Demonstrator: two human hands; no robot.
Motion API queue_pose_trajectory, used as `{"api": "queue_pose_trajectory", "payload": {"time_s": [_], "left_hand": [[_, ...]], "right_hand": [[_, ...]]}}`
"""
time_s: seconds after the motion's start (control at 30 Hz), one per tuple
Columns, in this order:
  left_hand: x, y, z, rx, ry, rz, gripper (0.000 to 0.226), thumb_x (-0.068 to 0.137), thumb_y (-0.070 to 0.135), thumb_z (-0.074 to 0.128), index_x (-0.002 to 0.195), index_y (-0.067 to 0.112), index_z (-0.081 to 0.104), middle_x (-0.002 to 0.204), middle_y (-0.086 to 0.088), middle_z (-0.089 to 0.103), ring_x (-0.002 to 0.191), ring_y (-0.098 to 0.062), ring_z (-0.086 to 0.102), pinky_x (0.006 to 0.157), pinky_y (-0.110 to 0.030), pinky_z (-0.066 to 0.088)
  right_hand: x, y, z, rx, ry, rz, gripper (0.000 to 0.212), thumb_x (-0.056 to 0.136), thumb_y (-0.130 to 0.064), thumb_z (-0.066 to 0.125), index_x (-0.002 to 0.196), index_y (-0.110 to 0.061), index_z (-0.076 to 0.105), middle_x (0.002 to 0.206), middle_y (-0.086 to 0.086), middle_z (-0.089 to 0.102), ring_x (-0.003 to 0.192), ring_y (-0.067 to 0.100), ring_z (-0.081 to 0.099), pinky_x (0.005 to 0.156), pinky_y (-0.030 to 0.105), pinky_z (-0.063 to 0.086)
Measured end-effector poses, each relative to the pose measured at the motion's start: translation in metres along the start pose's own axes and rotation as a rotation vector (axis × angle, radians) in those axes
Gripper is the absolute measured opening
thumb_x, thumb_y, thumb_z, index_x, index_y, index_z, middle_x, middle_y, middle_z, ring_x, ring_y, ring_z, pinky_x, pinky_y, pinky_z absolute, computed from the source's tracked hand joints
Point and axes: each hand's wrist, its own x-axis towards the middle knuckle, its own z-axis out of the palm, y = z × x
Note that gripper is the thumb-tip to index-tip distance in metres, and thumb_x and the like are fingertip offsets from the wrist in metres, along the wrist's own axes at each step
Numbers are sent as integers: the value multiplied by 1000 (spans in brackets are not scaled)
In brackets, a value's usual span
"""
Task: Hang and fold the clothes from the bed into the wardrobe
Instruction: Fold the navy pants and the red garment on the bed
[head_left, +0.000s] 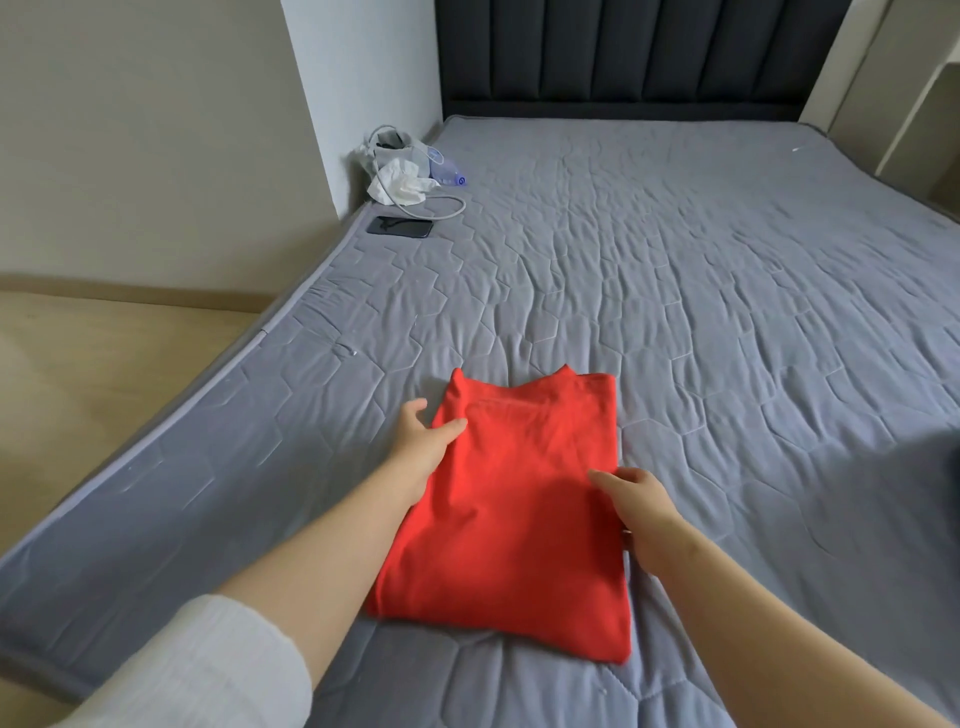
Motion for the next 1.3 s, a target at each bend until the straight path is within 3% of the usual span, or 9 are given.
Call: {"api": "queue_pose_trajectory", "payload": {"time_s": [0.13,0.3,0.4,0.53,0.73,0.93,1.1,1.17,1.3], "left_hand": [[19,0,10,48,-75,141,49,82,0,63,120,29,52,105,2,57,80,-7,55,66,-17,44],[31,10,14,-81,32,371,39,81,-13,53,80,25,65,86,14,62,75,12,58,68,3,38],[43,19,13,-21,-8,376,39,85,-7,53,105,25,64,107,15,59,91,9,55,75,3,36],[44,-1,9,357,-257,216,73,87,3,57,147,25,21,150,5,23,135,-12,29,111,-26,24],[45,8,14,96,-156,225,53,85,-2,59,126,30,52,122,-3,56,98,-8,57,84,-13,44],[50,31,15,31,-91,394,58,81,-12,52,111,37,58,109,13,60,79,15,58,69,0,43],[51,0,12,567,-290,200,79,87,11,61,148,27,14,156,-3,4,141,-15,17,113,-28,19],[47,-12,8,636,-153,132,86,84,29,66,149,24,10,155,-8,7,142,-22,14,116,-38,17],[28,-22,0,414,10,-107,95,73,41,75,145,10,21,147,-12,33,132,-27,37,105,-35,32]], "right_hand": [[18,-5,2,36,36,-15,31,86,-10,62,116,-11,53,72,2,50,45,12,50,30,13,34],[36,-24,1,-97,220,-327,13,87,-5,55,96,-6,64,59,-4,49,50,13,45,52,22,39],[44,-34,2,-101,278,-434,18,88,-9,51,102,-10,63,72,-2,56,69,20,52,65,29,41],[46,-21,1,-94,127,-261,43,89,-11,51,131,-19,49,102,5,59,81,21,55,79,37,48],[54,-35,13,-102,167,-199,30,86,-20,61,109,-1,62,79,5,58,84,27,53,92,48,45],[51,-65,10,155,73,-500,57,86,3,43,99,-48,63,65,-17,58,50,1,46,50,16,43],[59,-26,7,-115,174,-96,57,90,-7,47,144,-16,29,110,12,54,70,24,55,64,30,45],[53,-11,7,-255,193,-69,48,89,-18,54,134,-5,41,112,17,54,93,27,56,81,35,46],[34,-4,15,-35,21,61,37,85,-31,65,108,-4,55,96,13,61,83,26,58,71,32,48]]}}
